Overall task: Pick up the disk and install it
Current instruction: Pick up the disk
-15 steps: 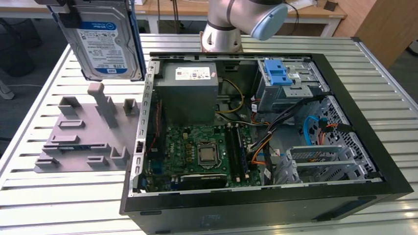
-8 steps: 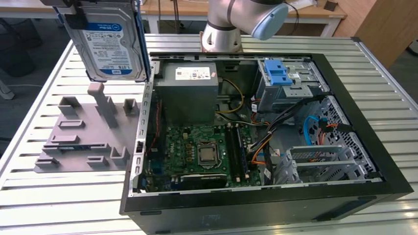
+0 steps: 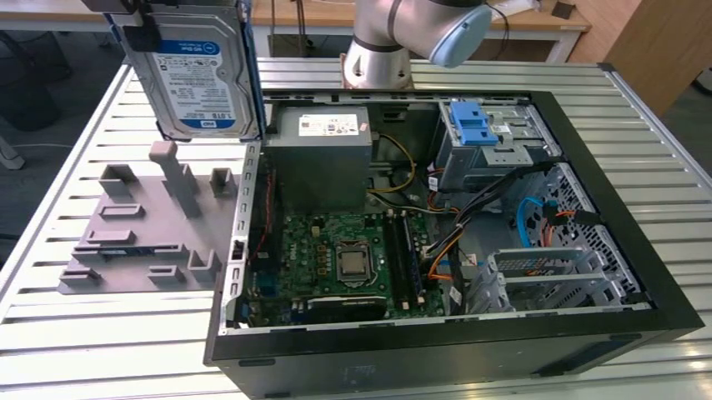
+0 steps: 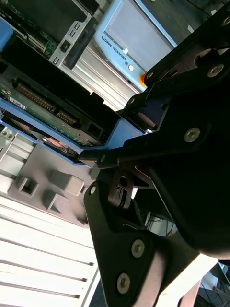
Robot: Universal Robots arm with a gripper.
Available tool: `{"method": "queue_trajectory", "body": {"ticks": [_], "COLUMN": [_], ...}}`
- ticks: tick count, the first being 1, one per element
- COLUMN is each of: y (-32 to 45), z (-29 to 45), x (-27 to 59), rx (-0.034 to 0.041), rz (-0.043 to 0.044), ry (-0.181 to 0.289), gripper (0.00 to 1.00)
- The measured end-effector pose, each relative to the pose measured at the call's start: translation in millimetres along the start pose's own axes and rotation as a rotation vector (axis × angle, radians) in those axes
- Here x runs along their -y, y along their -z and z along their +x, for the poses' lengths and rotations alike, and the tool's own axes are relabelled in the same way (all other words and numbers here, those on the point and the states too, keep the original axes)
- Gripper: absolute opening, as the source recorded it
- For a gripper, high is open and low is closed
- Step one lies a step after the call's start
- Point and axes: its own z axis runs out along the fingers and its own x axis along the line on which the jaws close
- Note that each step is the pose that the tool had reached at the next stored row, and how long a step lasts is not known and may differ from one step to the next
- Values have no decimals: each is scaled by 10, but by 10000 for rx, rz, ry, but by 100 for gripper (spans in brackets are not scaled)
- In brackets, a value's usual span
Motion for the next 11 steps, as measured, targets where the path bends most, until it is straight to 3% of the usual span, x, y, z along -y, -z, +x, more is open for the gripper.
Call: {"method": "queue_trajectory", "body": {"ticks": [11], "y": [0], "z": [32], "x": [153], "rx": [1], "rz": [0], "ry": [0], "gripper": [36]}}
